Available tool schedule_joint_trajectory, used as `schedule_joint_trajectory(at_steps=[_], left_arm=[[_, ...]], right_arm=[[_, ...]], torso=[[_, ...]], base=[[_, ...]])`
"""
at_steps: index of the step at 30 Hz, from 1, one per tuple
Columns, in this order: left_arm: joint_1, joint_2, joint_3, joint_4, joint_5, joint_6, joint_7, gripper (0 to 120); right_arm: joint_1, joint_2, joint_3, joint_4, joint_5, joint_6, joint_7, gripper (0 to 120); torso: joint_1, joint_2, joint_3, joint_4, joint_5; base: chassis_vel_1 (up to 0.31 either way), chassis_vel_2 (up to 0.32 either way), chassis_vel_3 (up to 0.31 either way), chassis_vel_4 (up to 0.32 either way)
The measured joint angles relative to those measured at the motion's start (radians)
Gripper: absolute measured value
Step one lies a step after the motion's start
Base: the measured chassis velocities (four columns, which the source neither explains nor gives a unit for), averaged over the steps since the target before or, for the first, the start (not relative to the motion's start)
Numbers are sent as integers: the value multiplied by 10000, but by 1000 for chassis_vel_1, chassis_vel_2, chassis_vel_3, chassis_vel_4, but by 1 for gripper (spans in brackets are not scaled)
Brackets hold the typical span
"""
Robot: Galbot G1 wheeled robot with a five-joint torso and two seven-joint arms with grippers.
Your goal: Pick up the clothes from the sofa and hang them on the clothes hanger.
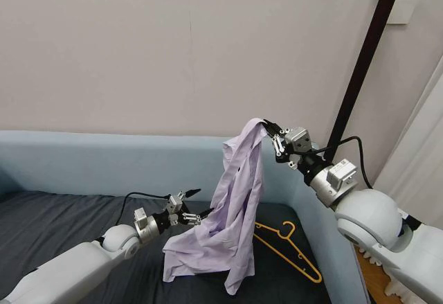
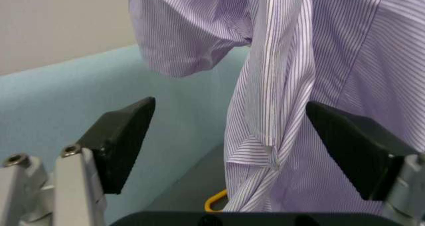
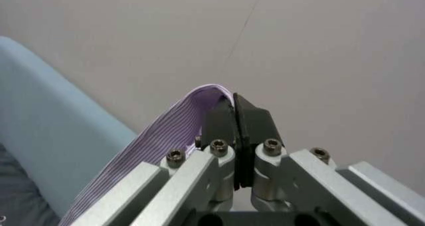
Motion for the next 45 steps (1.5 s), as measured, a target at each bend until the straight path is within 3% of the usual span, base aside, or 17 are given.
schedule_joint_trajectory(at_steps=[23,31,37,41,45], left_arm=[[-242,-576,360,762,273,-97,179,1],[-262,-651,359,800,271,-94,163,0],[21,-118,-9,43,243,-44,-188,0],[213,408,-390,-767,647,337,-1301,0],[461,1341,-1043,-2426,973,1699,-3933,0]], right_arm=[[-31,-63,5,261,222,-29,71,0],[-256,-178,194,318,255,-38,118,0],[-683,44,358,-122,246,-222,345,0],[-717,300,319,-553,342,-448,652,0],[-552,806,142,-1197,361,-782,1132,0]], torso=[[-1,0,0,0,0],[-1,0,0,0,-1],[-2,1,0,1,-2],[-1,0,0,3,-1],[-1,1,0,2,0]], base=[[0,0,0,0],[0,0,0,0],[0,0,0,0],[0,0,0,0],[0,0,0,0]])
